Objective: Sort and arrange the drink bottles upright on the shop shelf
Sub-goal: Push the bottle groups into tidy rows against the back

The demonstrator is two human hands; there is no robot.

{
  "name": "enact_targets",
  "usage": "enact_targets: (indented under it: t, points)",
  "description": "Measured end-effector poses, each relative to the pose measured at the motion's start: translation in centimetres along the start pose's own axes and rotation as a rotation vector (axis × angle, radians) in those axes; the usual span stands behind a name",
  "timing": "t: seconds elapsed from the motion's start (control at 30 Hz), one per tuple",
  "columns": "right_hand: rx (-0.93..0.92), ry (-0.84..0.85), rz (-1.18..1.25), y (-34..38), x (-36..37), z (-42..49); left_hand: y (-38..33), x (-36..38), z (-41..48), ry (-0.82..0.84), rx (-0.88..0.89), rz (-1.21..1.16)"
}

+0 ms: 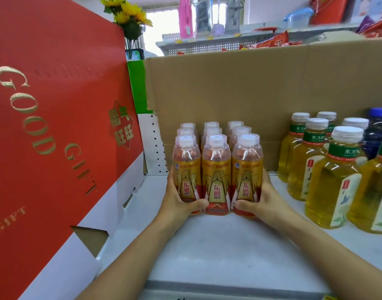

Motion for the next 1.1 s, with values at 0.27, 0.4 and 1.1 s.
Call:
enact_targets:
  t: [0.27, 0.4, 1.1]
  points:
    - [0.018, 0.030, -0.052, 0.2, -0.3, -0.2, -1.2, 0.2, -0.7, -0.046, -0.066, 0.084]
    - [-0.097, -0.049, -0.266, 3.1, -1.9, -3.3, -5.1, 0.3, -3.6, -0.404, 0.146, 0.284]
    - [-0.017, -0.002, 0.009, -5.4, -23.1, -7.5, -6.1, 27.2, -3.3, 0.336, 0.022, 0.232]
Point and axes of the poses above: each hand's wrist, its own z-axis towards the middle knuckle, its own x-axis out of the palm, y = z × x, the point moved 2 cm from there along z, towards the middle knuckle, and after that the axes turned 11 degrees about -x, right-handed, at the moved point
